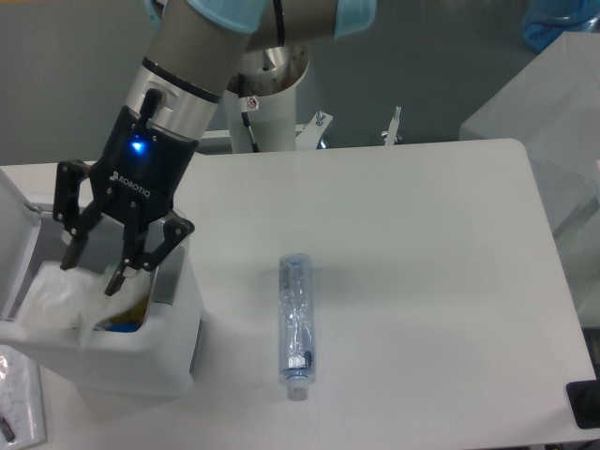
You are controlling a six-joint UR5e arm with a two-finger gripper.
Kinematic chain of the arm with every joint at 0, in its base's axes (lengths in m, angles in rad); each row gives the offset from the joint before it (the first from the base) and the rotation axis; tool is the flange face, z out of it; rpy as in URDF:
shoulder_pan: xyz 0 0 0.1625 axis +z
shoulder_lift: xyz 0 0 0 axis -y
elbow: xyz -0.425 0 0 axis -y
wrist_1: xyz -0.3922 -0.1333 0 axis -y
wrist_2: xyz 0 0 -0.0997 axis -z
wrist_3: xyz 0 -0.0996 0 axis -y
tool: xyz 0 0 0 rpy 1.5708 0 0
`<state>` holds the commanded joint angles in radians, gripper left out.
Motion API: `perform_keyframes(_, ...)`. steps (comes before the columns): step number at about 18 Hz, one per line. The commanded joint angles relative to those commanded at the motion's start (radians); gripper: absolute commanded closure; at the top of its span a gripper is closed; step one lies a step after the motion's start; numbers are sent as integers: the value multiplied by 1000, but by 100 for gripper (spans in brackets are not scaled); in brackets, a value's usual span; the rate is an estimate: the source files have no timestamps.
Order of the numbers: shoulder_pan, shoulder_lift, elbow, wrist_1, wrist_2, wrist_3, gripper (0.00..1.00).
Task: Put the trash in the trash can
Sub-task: 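Open the gripper to drop the tissue into the bin, then move the gripper down over the clear plastic water bottle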
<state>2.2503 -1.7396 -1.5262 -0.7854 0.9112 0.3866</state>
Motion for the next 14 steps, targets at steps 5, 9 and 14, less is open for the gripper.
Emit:
perform_keyframes(5, 14, -21, 6, 3, 5, -2, 0)
perform_keyframes(9, 115, -92, 17, 6, 5, -2, 0)
perform_keyframes(14, 198, -214, 66, -2, 6, -3, 0)
